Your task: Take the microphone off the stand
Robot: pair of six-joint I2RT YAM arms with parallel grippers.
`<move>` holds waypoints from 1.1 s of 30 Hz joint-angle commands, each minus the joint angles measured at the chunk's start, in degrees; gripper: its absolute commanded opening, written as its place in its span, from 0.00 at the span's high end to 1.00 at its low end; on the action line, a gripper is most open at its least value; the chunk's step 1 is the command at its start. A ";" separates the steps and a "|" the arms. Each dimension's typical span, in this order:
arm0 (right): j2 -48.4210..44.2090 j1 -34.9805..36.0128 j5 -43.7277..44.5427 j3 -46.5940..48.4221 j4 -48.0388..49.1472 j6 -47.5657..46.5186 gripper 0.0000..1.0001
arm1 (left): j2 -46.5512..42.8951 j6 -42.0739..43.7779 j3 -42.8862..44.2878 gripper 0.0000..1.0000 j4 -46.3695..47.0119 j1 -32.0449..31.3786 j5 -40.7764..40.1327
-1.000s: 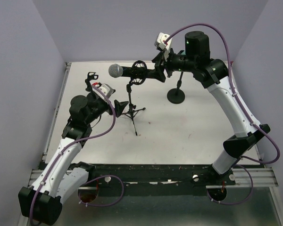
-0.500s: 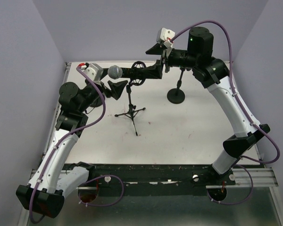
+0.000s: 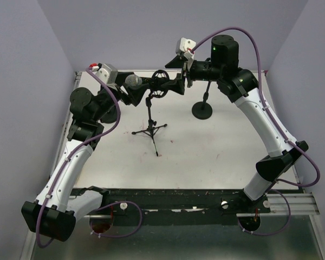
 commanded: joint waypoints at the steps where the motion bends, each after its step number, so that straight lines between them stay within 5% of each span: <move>1: 0.02 0.63 -1.56 -0.96 -0.96 -1.51 0.21 | -0.33 0.59 2.75 0.43 0.23 0.85 8.84; 9: 0.63 1.59 0.99 -1.14 -2.64 -4.85 0.21 | -2.18 0.60 5.82 0.87 -5.93 5.24 12.03; 19: 1.77 1.86 4.33 -1.31 -2.20 -4.25 0.21 | 1.16 -14.78 18.57 0.87 -4.00 19.74 27.05; 33: 4.23 2.12 -6.13 10.29 1.41 4.46 0.14 | 3.62 -17.85 10.22 0.96 6.19 19.31 25.92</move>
